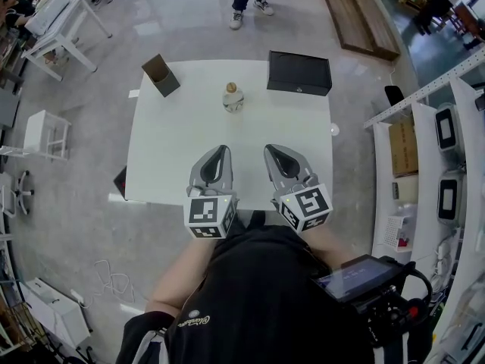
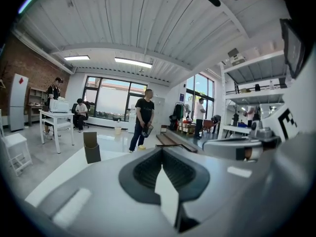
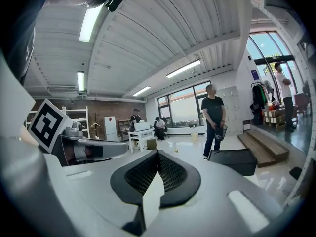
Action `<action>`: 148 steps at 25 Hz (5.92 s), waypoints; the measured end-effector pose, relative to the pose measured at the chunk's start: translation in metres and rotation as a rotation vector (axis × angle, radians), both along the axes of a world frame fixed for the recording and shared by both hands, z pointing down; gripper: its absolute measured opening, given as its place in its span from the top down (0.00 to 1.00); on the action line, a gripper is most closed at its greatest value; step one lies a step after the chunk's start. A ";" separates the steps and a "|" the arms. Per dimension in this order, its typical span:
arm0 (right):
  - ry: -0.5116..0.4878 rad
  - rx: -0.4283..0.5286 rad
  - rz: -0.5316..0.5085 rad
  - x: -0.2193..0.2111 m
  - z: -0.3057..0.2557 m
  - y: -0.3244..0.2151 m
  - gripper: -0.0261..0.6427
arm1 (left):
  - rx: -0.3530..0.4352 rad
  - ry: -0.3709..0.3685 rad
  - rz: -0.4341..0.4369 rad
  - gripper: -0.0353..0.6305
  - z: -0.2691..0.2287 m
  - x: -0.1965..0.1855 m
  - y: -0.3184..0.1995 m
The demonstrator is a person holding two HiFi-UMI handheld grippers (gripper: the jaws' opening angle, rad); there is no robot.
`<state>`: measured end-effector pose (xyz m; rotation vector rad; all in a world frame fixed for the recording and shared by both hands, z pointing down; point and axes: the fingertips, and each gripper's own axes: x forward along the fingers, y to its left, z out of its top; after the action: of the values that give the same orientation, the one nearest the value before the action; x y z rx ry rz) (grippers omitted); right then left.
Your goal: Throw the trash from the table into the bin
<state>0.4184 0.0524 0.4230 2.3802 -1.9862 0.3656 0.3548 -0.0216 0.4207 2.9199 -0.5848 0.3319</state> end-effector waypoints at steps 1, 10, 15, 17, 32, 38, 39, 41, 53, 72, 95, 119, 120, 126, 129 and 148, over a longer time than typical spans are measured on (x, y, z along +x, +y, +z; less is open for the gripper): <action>-0.003 -0.004 0.003 0.002 0.002 -0.003 0.96 | -0.002 -0.003 0.003 0.93 0.002 0.003 -0.004; -0.033 -0.053 0.065 0.026 0.029 -0.023 0.96 | -0.053 -0.013 -0.004 0.92 0.045 0.042 -0.056; -0.047 -0.076 0.090 0.041 0.045 -0.033 0.96 | -0.057 -0.018 -0.003 0.62 0.070 0.086 -0.089; -0.052 -0.083 0.100 0.045 0.049 -0.035 0.96 | -0.046 -0.038 0.007 0.55 0.079 0.104 -0.101; -0.103 -0.130 0.163 0.065 0.074 -0.034 0.96 | -0.008 -0.162 0.052 0.60 0.121 0.167 -0.136; -0.100 -0.140 0.173 0.067 0.076 -0.031 0.96 | 0.016 -0.159 0.044 0.69 0.118 0.168 -0.139; -0.098 -0.139 0.175 0.067 0.075 -0.031 0.96 | 0.020 -0.155 0.041 0.70 0.116 0.166 -0.139; -0.094 -0.134 0.177 0.067 0.073 -0.029 0.96 | 0.027 -0.140 0.036 0.71 0.109 0.162 -0.138; -0.048 -0.084 0.180 0.063 0.042 -0.018 0.96 | 0.032 -0.035 0.011 0.74 0.048 0.120 -0.121; -0.036 -0.048 -0.264 -0.039 0.037 -0.085 0.96 | 0.031 -0.023 -0.420 0.74 0.020 -0.090 -0.120; 0.054 -0.033 -0.691 -0.423 0.013 -0.193 0.96 | 0.054 -0.019 -0.882 0.74 0.011 -0.528 -0.159; -0.030 -0.117 -0.771 -0.464 0.056 -0.397 0.96 | -0.027 -0.092 -0.955 0.74 0.056 -0.549 -0.348; -0.038 -0.128 -0.767 -0.468 0.063 -0.406 0.96 | -0.037 -0.095 -0.951 0.74 0.063 -0.550 -0.358; -0.060 -0.184 -0.731 -0.474 0.088 -0.428 0.96 | -0.099 -0.097 -0.922 0.74 0.106 -0.555 -0.397; -0.072 -0.203 -0.699 -0.472 0.099 -0.439 0.96 | -0.120 -0.108 -0.924 0.74 0.137 -0.559 -0.423; -0.102 -0.238 -0.572 -0.432 0.142 -0.486 0.96 | -0.209 -0.211 -0.972 0.74 0.294 -0.535 -0.546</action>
<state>-0.0141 -0.4334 0.5655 1.5938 -2.3845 0.6534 -0.1804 -0.5673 0.7143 2.0773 -1.7362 0.5066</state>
